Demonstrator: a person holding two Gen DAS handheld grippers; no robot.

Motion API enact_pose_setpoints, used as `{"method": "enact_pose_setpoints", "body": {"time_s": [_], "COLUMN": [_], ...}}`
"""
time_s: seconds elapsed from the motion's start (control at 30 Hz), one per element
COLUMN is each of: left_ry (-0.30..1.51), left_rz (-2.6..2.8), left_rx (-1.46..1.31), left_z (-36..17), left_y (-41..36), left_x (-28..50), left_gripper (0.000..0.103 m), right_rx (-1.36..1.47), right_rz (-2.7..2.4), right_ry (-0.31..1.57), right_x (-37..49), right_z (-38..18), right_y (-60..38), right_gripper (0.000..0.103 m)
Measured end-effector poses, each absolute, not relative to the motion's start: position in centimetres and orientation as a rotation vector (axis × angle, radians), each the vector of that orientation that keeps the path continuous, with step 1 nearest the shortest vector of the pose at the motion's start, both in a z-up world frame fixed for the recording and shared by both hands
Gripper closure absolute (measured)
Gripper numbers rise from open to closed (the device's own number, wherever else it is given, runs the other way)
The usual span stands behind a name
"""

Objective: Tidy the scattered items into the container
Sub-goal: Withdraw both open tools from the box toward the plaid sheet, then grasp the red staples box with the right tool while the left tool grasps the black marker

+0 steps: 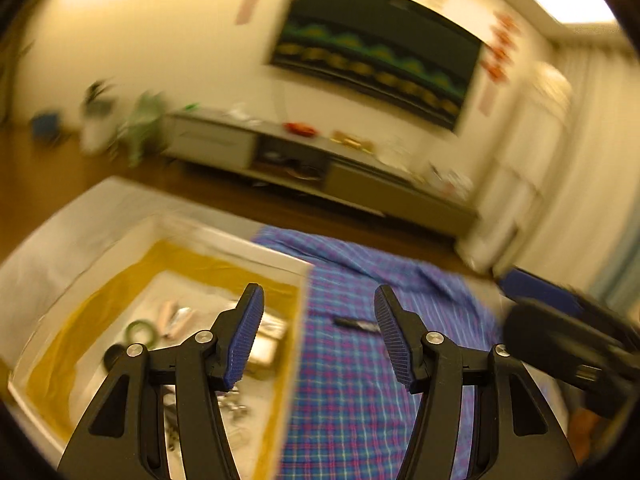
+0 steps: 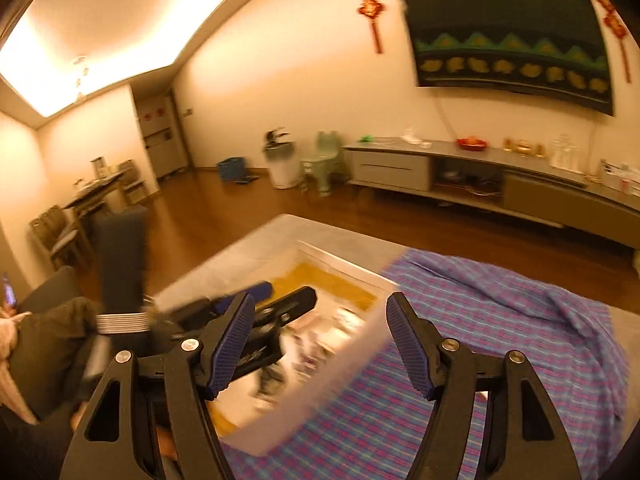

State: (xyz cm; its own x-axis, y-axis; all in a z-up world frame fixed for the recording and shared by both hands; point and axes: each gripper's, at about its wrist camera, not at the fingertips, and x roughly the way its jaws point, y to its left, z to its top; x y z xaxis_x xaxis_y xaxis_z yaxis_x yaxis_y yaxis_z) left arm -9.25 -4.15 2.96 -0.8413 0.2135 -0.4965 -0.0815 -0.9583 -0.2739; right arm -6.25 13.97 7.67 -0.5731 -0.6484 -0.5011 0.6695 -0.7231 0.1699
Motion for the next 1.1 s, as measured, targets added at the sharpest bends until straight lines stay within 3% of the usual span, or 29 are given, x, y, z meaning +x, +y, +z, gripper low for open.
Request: {"method": "enact_pose_setpoints", "body": {"time_s": [0.13,0.33,0.47,0.63,0.73,0.87,0.97,1.1], "left_ry": [-0.15,-0.013,-0.029,-0.184,-0.223,-0.131,-0.06,-0.045], "left_rz": [2.735,2.695,2.709,2.662,2.633,2.607,2.619,2.637], "left_rx": [-0.905,-1.016,-1.108,-1.197,-1.199,-1.148,-1.111,-1.147], "left_z": [1.3,-1.6,-3.5,-4.2,-3.8,-2.8,-2.4,-3.1], "left_y": [1.5,5.2,5.0,4.0,4.3,6.0,7.4,8.9], "left_x": [-10.4,-12.6,-14.4,-15.5,-14.4,-12.3,-12.2,-14.0], "left_gripper": [0.042,0.042,0.042,0.042,0.043,0.042,0.042,0.042], "right_rx": [0.767,0.902,1.036,1.105,1.134,1.163,1.203,1.237], "right_rz": [-2.392,-2.502,-2.452,-2.41,-2.426,-2.402,-2.338,-2.31], "right_ry": [0.037,0.035,0.144,0.433,0.45,0.429,0.405,0.307], "right_x": [-8.2,-12.2,-15.0,-17.5,-19.2,-20.9,-21.3,-21.2], "right_z": [4.4,-0.4,-4.6,-9.5,-11.8,-13.8,-15.0,-14.3], "right_y": [18.2,23.2,22.6,20.7,21.2,21.3,21.3,22.9], "right_gripper": [0.033,0.033,0.033,0.033,0.033,0.034,0.06,0.063]}}
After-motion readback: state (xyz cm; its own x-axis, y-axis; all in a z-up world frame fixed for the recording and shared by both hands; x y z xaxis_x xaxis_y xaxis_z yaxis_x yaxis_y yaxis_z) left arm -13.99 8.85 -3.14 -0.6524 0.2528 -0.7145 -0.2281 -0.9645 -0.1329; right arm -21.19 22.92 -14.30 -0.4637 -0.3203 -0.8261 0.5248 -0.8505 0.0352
